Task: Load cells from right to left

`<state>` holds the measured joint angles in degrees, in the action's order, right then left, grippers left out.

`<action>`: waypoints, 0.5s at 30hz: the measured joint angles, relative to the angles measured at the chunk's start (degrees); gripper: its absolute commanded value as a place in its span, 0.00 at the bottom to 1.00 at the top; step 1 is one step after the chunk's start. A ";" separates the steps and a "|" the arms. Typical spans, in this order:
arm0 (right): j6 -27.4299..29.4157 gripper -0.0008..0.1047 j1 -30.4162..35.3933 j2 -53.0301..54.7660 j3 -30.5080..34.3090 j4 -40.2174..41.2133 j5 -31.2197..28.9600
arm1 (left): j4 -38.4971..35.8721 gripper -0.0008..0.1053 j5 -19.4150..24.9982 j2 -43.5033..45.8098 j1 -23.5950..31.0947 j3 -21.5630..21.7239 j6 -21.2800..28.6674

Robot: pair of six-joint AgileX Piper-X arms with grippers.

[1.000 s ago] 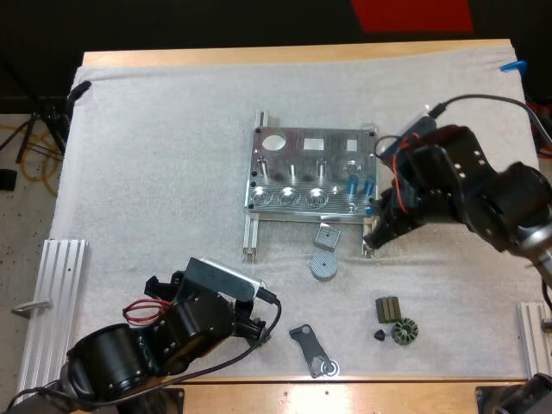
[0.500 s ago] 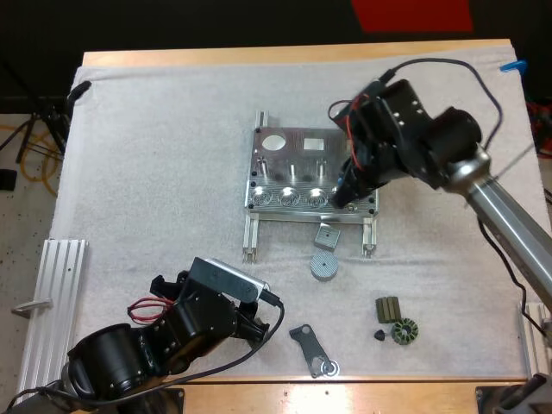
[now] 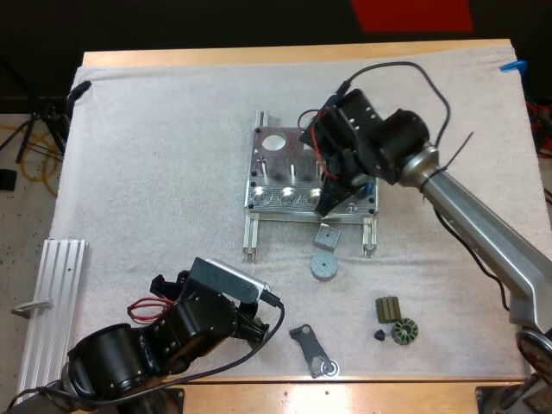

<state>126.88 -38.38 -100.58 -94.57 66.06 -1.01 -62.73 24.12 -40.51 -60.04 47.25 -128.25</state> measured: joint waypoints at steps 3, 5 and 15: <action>1.32 0.09 -0.34 -1.45 -0.06 -0.71 -2.63 | 0.00 0.63 0.00 0.00 0.00 0.00 -0.03; 1.32 0.09 -0.32 -2.30 -0.06 -0.71 -3.16 | 0.00 0.63 0.00 0.00 0.00 0.00 0.12; 2.16 0.09 -0.32 -6.29 -0.06 -4.06 -3.38 | 0.00 0.63 0.00 0.00 0.00 0.00 0.48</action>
<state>129.04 -38.70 -106.87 -94.62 62.00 -4.39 -62.73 24.12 -40.51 -60.04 47.25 -127.77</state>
